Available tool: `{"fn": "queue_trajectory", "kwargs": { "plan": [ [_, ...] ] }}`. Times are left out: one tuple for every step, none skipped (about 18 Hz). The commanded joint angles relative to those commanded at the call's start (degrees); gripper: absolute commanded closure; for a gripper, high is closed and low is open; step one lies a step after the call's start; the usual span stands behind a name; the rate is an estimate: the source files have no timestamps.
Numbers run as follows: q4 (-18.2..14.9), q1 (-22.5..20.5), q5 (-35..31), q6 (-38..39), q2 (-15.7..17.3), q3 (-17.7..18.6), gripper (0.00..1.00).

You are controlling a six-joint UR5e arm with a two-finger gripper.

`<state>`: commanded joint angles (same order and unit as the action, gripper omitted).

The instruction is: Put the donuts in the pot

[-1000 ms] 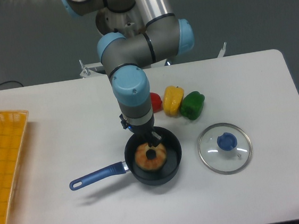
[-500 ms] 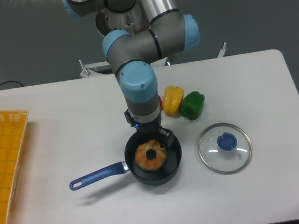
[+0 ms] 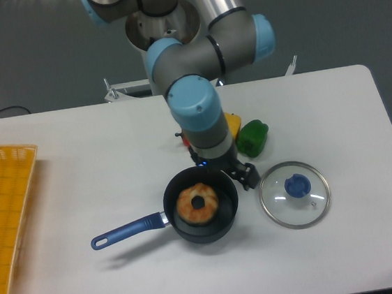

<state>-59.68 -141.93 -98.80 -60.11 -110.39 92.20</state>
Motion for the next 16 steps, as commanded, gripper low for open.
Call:
{"fn": "queue_trajectory", "kwargs": {
  "plan": [
    [-0.09, -1.14, 1.31, -0.79, 0.09, -0.09, 0.0],
    [-0.17, -2.37, 2.72, -2.79, 0.26, -0.09, 0.0],
    [-0.26, -3.26, 3.34, -5.69, 0.27, 0.09, 0.0],
    [-0.26, -3.79, 3.26, -8.85, 0.53, 0.26, 0.0],
    [-0.26, -4.14, 3.35, -11.49, 0.7, 0.26, 0.0],
    [-0.35, -4.67, 3.35, -12.91, 0.79, 0.35, 0.0],
    [-0.35, -4.85, 3.35, -13.18, 0.97, 0.44, 0.0],
    [-0.26, -4.93, 3.43, -13.27, 0.97, 0.53, 0.0],
    [-0.26, -5.28, 3.52, -13.45, 0.97, 0.53, 0.0],
    [-0.35, -5.98, 3.96, -13.8, 1.06, 0.53, 0.0],
    [-0.61, -6.25, 4.66, -14.76, 1.06, 0.53, 0.0],
    [-0.96, -6.78, 4.84, -16.07, 1.06, 0.53, 0.0],
    [-1.4, -7.39, 4.93, -17.65, 1.06, 0.53, 0.0],
    [-1.58, -7.92, 5.1, -19.06, 1.06, 0.44, 0.0],
    [-1.67, -8.45, 5.54, -20.12, 1.06, 0.44, 0.0],
    [-1.76, -8.71, 5.54, -21.26, 1.06, 0.44, 0.0]
  ]
}}
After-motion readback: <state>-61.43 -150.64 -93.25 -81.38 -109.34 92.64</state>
